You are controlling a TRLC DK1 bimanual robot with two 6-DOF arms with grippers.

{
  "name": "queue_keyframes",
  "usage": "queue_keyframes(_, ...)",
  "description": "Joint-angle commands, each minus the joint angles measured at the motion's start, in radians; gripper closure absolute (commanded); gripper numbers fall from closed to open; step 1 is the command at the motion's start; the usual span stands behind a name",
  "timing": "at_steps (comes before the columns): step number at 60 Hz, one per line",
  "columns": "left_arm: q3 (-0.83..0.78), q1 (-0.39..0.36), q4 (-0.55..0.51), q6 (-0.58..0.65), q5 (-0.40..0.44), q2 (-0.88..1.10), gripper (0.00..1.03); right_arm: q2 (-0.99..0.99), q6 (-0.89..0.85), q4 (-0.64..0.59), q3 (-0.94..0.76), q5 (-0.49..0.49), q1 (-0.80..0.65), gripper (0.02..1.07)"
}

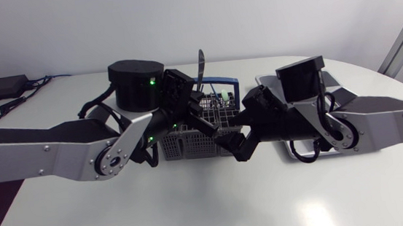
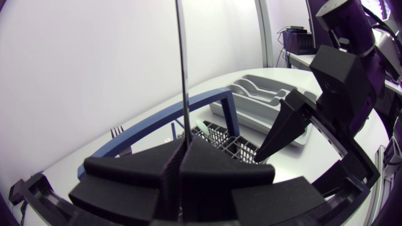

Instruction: Unload the cutlery basket into the drawer organizer.

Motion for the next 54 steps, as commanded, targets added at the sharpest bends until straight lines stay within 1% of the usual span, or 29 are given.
queue_keyframes(1, 0.003, 0.000, 0.023, -0.028, -0.033, -0.041, 0.87, 0.019, 0.017, 0.009, 0.013, 0.003, 0.011, 0.14)
queue_keyframes(12, 0.007, 0.001, 0.029, -0.074, -0.048, -0.048, 0.87, 0.032, 0.020, 0.009, 0.016, 0.012, 0.024, 0.14)
queue_keyframes(31, 0.011, -0.042, 0.031, -0.065, -0.097, -0.094, 0.87, 0.053, 0.020, 0.010, 0.030, 0.021, 0.031, 0.14)
queue_keyframes(54, 0.003, -0.063, 0.031, -0.054, -0.105, -0.100, 0.87, 0.071, 0.017, 0.038, 0.050, 0.021, 0.031, 0.14)
